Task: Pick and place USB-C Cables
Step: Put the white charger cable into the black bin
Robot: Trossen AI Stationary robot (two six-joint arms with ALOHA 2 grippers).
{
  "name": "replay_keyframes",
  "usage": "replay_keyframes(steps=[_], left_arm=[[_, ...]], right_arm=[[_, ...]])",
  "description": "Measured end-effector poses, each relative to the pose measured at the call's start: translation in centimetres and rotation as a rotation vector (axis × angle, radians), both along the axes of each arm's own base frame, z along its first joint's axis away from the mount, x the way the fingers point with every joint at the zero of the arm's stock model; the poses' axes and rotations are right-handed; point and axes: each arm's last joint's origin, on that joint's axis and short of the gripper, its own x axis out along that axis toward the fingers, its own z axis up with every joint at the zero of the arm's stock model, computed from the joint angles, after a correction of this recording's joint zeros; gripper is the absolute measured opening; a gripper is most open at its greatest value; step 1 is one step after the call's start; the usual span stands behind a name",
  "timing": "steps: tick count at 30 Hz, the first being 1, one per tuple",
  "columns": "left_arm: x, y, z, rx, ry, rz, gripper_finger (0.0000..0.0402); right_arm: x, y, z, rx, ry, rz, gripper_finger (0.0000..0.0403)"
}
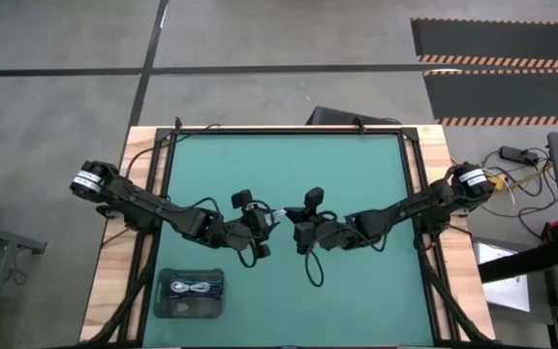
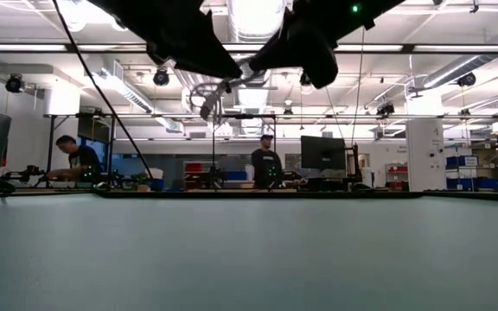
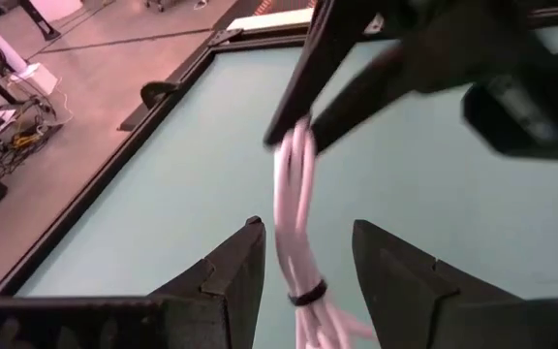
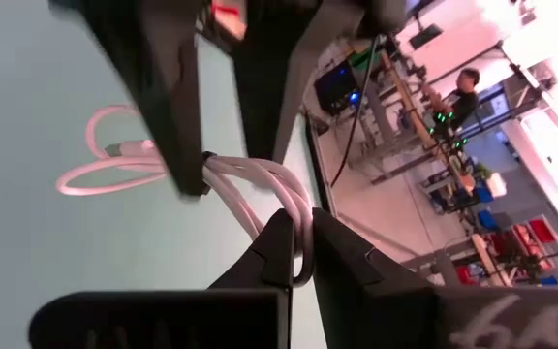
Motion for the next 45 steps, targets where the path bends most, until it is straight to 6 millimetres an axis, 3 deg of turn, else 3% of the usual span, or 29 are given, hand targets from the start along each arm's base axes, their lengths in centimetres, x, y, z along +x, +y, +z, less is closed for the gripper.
replay_keyframes(steps=[9, 21, 27, 45], left_arm=[[-0.17, 0.12, -0.63, -0.002, -0.007, 0.001, 0.0135], [-0.21, 0.18, -0.76, -0.001, -0.003, 0.003, 0.0027], [-0.23, 0.19, -0.81, 0.000, -0.001, 0.003, 0.0022], [-0.34, 0.21, -1.07, 0.006, 0.010, -0.002, 0.0026]], right_arm=[[0.10, 0.37, 0.60, -0.034, -0.037, 0.018, 0.0013], [0.09, 0.37, 0.59, -0.036, -0.034, 0.018, 0.0013], [0.09, 0.38, 0.56, -0.036, -0.031, 0.023, 0.0015], [0.11, 0.43, 0.58, 0.032, -0.066, 0.018, 0.0149]])
